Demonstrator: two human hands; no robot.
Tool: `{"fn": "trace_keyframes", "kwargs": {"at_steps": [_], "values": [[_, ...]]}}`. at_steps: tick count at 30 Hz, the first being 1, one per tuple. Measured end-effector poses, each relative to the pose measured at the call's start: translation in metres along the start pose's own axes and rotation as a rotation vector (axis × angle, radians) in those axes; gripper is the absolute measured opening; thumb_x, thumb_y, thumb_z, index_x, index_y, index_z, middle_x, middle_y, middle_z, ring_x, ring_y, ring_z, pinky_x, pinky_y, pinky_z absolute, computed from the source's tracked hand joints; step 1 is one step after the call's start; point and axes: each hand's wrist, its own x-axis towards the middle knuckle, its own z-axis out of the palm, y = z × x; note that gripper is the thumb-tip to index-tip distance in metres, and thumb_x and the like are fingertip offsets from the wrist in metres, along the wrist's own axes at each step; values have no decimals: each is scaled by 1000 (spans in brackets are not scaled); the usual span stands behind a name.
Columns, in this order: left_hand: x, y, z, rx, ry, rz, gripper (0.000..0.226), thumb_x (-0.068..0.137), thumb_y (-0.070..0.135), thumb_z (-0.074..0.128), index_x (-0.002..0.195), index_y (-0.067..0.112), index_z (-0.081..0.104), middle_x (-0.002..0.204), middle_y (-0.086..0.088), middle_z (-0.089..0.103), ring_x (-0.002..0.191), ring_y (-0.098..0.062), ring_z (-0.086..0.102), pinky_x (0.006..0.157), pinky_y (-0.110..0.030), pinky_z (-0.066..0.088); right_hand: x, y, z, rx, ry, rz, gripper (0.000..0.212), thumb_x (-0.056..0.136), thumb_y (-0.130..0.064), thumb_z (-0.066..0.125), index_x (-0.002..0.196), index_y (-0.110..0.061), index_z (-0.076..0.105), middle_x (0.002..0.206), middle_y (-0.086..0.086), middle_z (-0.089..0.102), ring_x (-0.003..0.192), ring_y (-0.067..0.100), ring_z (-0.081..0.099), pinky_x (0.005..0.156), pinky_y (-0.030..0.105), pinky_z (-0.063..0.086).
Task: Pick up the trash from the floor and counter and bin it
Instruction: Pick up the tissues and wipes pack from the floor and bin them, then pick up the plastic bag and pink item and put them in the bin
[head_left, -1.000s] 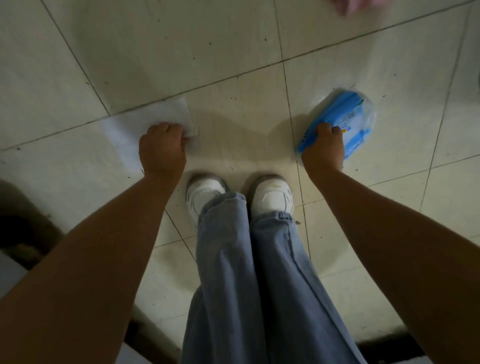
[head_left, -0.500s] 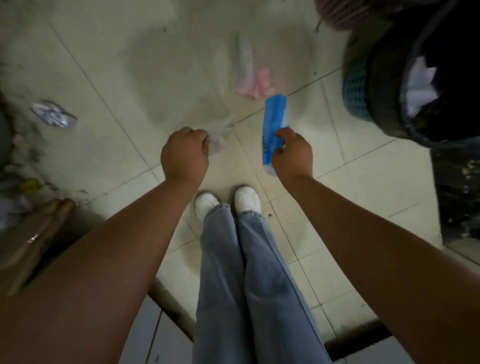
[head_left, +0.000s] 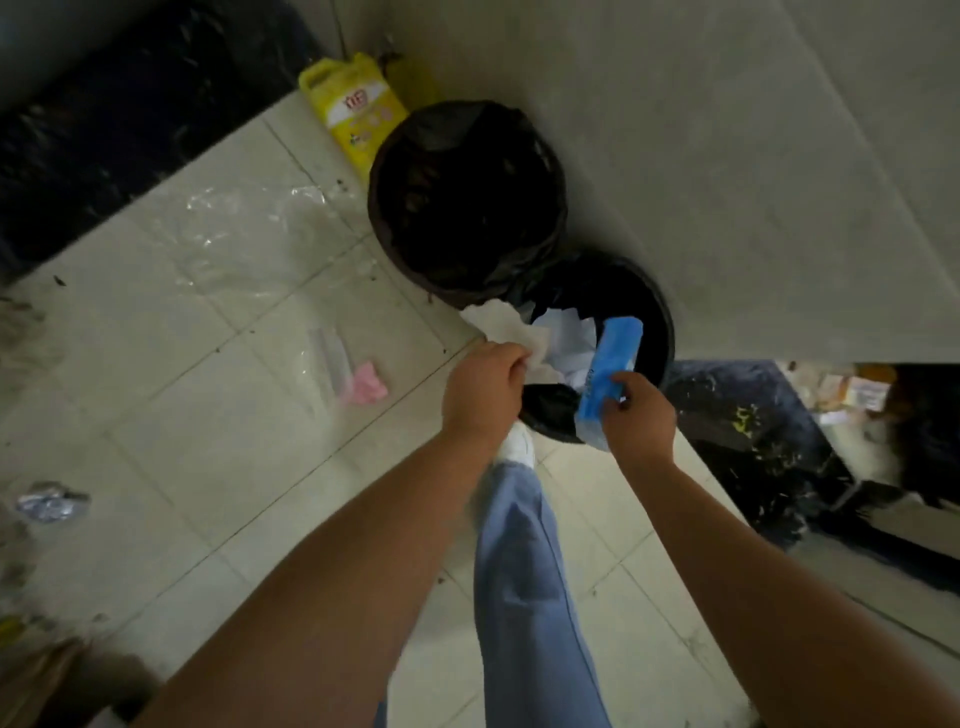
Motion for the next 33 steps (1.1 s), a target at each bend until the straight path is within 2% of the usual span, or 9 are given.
{"fn": "trace_keyframes", "kwargs": {"at_steps": [5,9,12,15,18,23,26,30,33], "values": [[65,29,62,-66,-151,-181,24,97,6,49,112,-5,64,113,-26,67,106,-34,63,88,-38,49,74,19,-20,-40,-103,78,35,96,-2,41,130,-6,48,130,21,57,115,35,56,96,35,46],[92,12,90,93,-326,-356,34,95,3,47,129,3,51,137,-17,50,126,-34,49,104,-39,41,113,25,-13,-230,-253,97,41,97,-9,40,137,-6,42,138,22,50,123,36,50,100,37,43],[89,-3,81,359,-381,-345,43,94,9,45,137,11,43,147,-10,40,137,-30,35,112,-41,33,125,18,-5,-337,-338,79,39,98,-15,38,135,-5,44,142,21,47,127,36,47,100,36,42],[73,-19,48,550,-408,-299,45,98,15,41,142,17,37,156,-4,30,148,-26,13,121,-42,16,123,-2,7,-412,-386,-31,37,99,-19,37,131,-4,47,133,23,54,118,39,52,93,40,47],[53,-42,4,705,-393,-324,46,100,22,38,146,19,31,159,-2,21,149,-25,5,122,-43,11,109,-32,24,-498,-386,-198,39,98,-23,38,133,-5,44,133,22,54,120,38,51,96,44,47],[34,-93,-72,775,-272,-452,47,101,26,38,146,20,29,160,-1,19,150,-25,4,121,-43,11,74,-88,73,-564,-403,-467,44,98,-25,38,136,-4,39,139,20,48,128,33,44,103,40,39],[32,-140,-113,763,-250,-515,47,100,25,40,146,19,30,160,-2,19,150,-25,4,122,-43,12,52,-121,116,-574,-443,-536,47,98,-26,37,141,-7,34,145,16,43,132,30,40,108,38,34],[39,-206,-151,738,-288,-515,48,100,24,42,146,18,29,159,-4,22,149,-26,11,121,-42,18,34,-152,175,-590,-426,-468,44,98,-24,39,138,-7,39,139,17,50,128,31,44,106,38,38],[53,-255,-160,722,-335,-468,49,99,24,45,144,14,31,151,-9,35,142,-26,29,113,-38,31,26,-163,221,-563,-400,-335,42,97,-22,43,135,-7,42,135,18,52,125,32,46,102,39,41]]}}
